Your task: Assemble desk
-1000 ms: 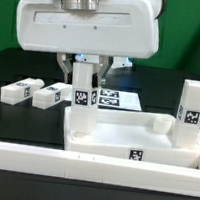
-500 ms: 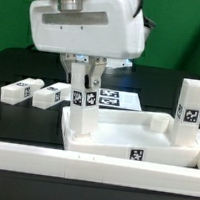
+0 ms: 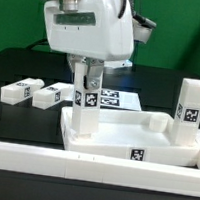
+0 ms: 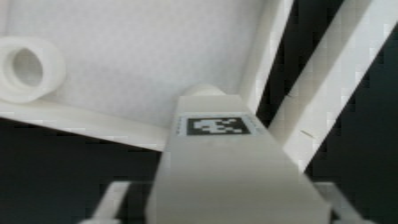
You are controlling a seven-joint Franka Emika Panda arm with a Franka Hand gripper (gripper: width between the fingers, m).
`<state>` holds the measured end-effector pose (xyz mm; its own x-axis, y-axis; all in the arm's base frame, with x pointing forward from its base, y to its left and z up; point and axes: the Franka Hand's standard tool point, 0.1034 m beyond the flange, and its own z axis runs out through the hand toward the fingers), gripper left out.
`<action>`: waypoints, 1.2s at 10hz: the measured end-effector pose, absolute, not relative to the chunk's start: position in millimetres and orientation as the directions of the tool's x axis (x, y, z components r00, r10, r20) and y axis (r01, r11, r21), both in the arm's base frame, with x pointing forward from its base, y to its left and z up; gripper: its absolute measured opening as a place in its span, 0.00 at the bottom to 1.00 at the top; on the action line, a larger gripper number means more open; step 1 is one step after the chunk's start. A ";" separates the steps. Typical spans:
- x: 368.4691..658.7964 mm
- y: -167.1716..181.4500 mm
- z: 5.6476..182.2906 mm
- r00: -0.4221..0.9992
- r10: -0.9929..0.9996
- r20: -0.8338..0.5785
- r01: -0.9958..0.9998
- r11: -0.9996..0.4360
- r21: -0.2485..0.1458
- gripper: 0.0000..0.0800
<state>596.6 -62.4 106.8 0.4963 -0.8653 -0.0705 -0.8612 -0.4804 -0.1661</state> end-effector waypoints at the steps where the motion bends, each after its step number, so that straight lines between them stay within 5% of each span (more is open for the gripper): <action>1: 597.5 -60.8 109.0 0.519 -0.852 -0.065 -0.847 -0.503 -0.171 0.67; 2: 598.1 -60.1 110.5 0.594 -0.803 -0.046 -0.796 -0.579 -0.175 0.77; 4: 601.5 -54.3 112.1 0.786 -0.618 0.023 -0.607 -0.778 -0.162 0.80; 12: 602.3 -56.0 111.1 0.991 -0.024 0.128 -0.013 -0.996 -0.088 0.81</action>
Offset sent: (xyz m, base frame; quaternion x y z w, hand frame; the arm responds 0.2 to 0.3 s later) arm 0.0031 0.0099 0.0067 -0.0316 0.0566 -0.3922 0.9176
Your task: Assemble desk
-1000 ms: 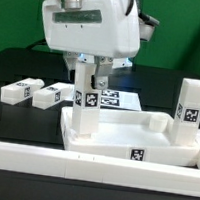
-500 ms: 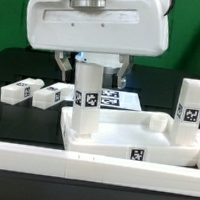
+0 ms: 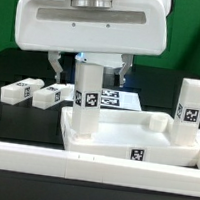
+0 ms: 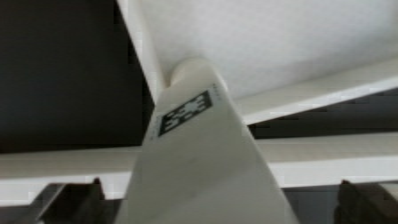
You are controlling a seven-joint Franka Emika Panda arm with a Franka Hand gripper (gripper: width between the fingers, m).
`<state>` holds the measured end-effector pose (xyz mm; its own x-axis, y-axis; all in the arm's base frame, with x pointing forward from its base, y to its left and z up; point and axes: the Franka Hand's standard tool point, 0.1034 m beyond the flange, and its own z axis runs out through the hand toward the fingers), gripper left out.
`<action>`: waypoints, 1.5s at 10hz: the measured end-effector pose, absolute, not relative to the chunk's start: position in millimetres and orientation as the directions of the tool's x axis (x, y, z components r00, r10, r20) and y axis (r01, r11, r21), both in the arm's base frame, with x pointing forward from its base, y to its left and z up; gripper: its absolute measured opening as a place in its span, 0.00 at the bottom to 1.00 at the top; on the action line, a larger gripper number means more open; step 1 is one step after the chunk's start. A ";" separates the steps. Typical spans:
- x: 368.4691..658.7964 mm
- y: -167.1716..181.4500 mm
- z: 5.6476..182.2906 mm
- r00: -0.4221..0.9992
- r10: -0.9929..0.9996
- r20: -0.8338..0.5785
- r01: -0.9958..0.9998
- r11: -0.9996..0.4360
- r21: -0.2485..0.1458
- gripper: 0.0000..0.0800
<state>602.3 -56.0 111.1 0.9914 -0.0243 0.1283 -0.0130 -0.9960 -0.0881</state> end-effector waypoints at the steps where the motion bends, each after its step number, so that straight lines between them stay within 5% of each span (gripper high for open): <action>1: 601.8 -58.5 110.7 0.986 0.101 0.136 0.111 -0.992 -0.066 0.81; 3: 601.3 -60.8 110.5 0.963 0.232 0.139 0.239 -0.970 -0.041 0.81; 5: 601.0 -61.6 110.1 0.958 0.253 0.137 0.260 -0.965 -0.035 0.49; 6: 600.9 -61.6 109.9 0.958 0.253 0.136 0.260 -0.965 -0.036 0.49; 7: 600.7 -61.8 109.6 0.960 0.243 0.136 0.250 -0.967 -0.037 0.36; 10: 600.9 -61.6 109.7 0.970 0.202 0.134 0.210 -0.977 -0.044 0.36; 15: 604.4 -61.3 107.6 0.893 -0.444 0.077 -0.430 -0.891 -0.145 0.36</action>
Offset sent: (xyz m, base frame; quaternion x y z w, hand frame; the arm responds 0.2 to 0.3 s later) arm 0.0000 0.0000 0.0000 0.0000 0.0000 -0.1938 0.9810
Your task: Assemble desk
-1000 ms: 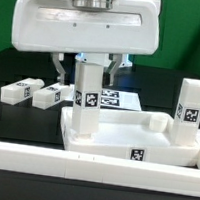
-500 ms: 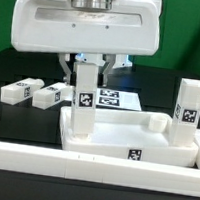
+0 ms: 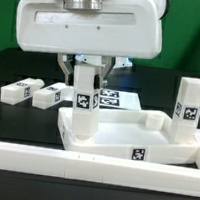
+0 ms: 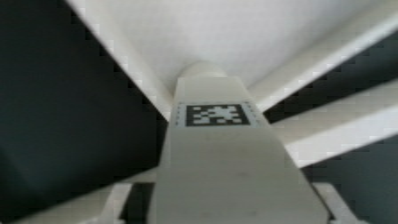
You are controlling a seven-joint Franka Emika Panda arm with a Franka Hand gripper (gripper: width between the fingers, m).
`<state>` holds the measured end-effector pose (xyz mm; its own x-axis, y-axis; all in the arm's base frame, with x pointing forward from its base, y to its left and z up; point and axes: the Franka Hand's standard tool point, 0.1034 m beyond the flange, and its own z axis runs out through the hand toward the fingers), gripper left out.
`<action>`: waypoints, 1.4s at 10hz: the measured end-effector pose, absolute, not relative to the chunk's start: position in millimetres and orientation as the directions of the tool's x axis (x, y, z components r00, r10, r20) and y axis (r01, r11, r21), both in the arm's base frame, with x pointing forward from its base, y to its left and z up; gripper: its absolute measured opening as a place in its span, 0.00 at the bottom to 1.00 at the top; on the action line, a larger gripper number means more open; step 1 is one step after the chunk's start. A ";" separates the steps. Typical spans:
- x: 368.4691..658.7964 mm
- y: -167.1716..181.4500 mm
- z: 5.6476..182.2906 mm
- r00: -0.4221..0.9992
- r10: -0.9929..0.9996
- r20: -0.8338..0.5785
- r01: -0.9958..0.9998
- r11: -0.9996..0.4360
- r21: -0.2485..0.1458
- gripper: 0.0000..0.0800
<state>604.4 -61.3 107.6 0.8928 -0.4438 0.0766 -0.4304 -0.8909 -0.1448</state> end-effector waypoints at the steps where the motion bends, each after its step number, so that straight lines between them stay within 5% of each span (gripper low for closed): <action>1: 605.7 -58.9 107.4 0.852 -0.519 0.065 -0.505 -0.850 -0.150 0.36; 6: 605.5 -43.7 106.4 0.498 -0.866 -0.043 -0.859 -0.486 -0.162 0.36; 8: 605.5 -43.7 106.4 0.545 -0.838 -0.034 -0.830 -0.533 -0.163 0.46; 9: 605.4 -42.2 106.8 0.566 -0.824 -0.033 -0.816 -0.554 -0.162 0.68; 10: 605.6 -41.6 107.5 0.624 -0.781 -0.020 -0.773 -0.614 -0.163 0.68; 11: 605.8 -40.5 108.2 0.716 -0.698 0.003 -0.689 -0.707 -0.161 0.79; 14: 606.4 -35.2 108.8 0.902 -0.428 0.056 -0.418 -0.899 -0.129 0.81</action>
Offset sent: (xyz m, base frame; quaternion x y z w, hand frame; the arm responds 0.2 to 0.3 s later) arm 0.0019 0.0060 0.0032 -0.0225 -0.0355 0.2404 0.9698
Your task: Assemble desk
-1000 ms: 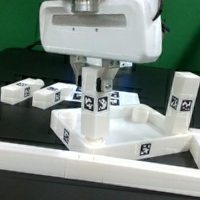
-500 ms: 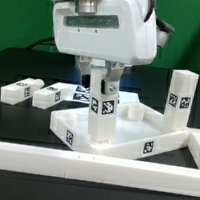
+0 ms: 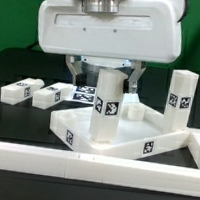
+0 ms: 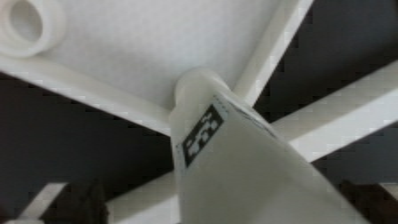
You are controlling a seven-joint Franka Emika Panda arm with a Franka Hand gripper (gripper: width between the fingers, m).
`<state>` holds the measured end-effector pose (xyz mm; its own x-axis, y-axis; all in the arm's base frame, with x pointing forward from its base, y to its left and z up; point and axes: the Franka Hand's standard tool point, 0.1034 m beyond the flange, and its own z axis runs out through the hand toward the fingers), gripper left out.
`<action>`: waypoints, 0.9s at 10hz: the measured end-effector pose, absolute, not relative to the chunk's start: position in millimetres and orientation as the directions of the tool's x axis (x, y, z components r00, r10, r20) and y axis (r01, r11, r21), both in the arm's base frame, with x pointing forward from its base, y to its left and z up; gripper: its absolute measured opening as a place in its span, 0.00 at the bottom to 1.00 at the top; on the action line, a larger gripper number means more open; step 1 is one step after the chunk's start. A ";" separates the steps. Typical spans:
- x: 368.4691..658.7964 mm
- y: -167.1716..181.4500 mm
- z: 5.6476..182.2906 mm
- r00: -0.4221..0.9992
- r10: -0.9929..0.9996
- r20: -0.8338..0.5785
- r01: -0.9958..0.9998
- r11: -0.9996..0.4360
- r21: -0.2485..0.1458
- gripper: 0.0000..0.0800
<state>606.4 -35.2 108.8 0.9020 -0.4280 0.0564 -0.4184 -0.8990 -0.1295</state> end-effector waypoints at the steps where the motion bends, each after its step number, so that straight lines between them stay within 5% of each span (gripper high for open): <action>1: 607.8 -34.3 110.0 0.946 -0.316 0.074 -0.307 -0.945 -0.115 0.81; 9: 606.5 -33.3 105.2 0.985 0.140 0.097 0.144 -0.989 -0.041 0.78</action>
Offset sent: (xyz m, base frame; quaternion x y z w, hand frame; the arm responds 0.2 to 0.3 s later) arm 0.0034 0.0042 -0.0030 -0.0188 -0.0018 -0.2257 0.9740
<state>606.5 -33.3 105.2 0.9854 0.1396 0.0974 0.1442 -0.9887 -0.0412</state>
